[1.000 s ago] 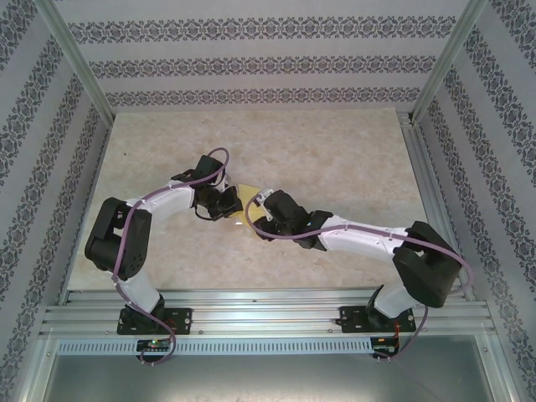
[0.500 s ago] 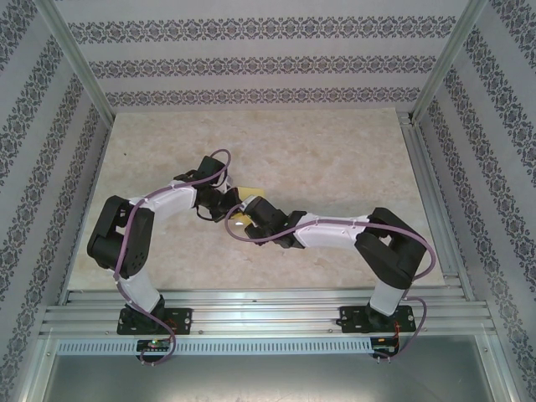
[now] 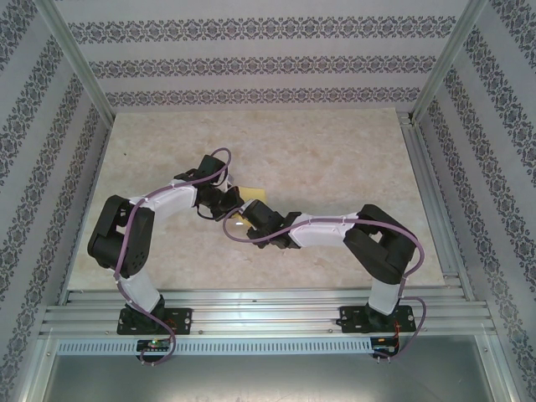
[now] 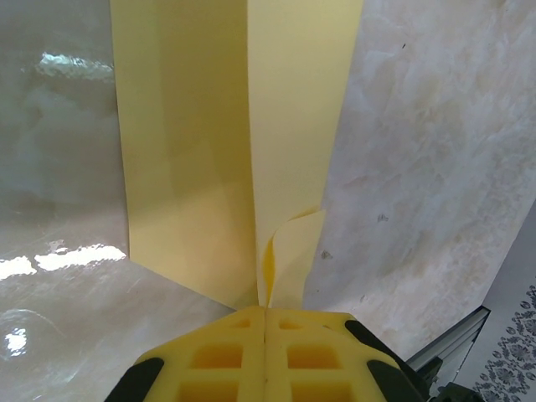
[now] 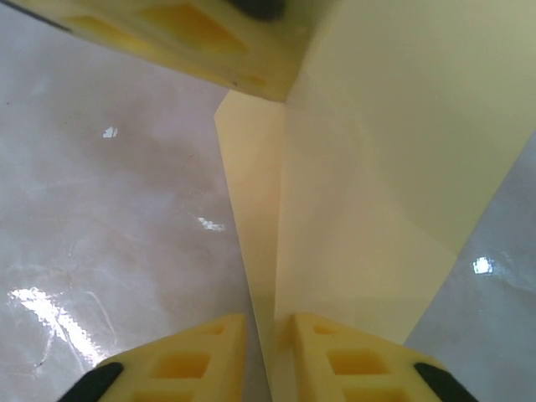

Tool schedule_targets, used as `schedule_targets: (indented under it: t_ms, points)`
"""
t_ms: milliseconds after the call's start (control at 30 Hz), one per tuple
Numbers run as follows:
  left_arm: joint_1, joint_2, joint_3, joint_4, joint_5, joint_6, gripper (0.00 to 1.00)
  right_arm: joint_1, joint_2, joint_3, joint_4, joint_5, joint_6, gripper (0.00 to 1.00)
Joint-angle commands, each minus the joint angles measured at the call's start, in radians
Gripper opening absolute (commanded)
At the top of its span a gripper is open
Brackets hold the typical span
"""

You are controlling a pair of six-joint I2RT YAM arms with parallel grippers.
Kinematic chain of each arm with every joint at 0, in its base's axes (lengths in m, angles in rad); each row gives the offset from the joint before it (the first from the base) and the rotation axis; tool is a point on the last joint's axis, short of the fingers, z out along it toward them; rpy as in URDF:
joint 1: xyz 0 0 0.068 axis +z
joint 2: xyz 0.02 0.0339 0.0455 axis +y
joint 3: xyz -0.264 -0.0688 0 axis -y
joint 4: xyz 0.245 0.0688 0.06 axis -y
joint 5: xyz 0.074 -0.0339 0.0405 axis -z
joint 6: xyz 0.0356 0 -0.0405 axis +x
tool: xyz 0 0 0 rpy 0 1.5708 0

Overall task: Fold a paper plane with a square sheet of paper (fold left side to right side)
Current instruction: Fourth fold the wing at the center of the table.

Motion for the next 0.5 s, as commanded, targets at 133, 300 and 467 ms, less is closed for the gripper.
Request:
schedule_targets:
  t_ms: [133, 300, 467]
  points:
    - [-0.010, 0.002, 0.030, 0.013, 0.021, -0.003, 0.00, -0.019, -0.003, -0.008, 0.022, -0.038, 0.002, 0.02]
    - [-0.010, -0.010, 0.051, -0.003, 0.018, 0.017, 0.01, -0.052, -0.020, -0.045, 0.059, -0.108, 0.021, 0.00]
    - [-0.008, -0.019, 0.083, -0.041, 0.008, 0.048, 0.17, -0.118, -0.055, -0.103, 0.142, -0.260, 0.053, 0.00]
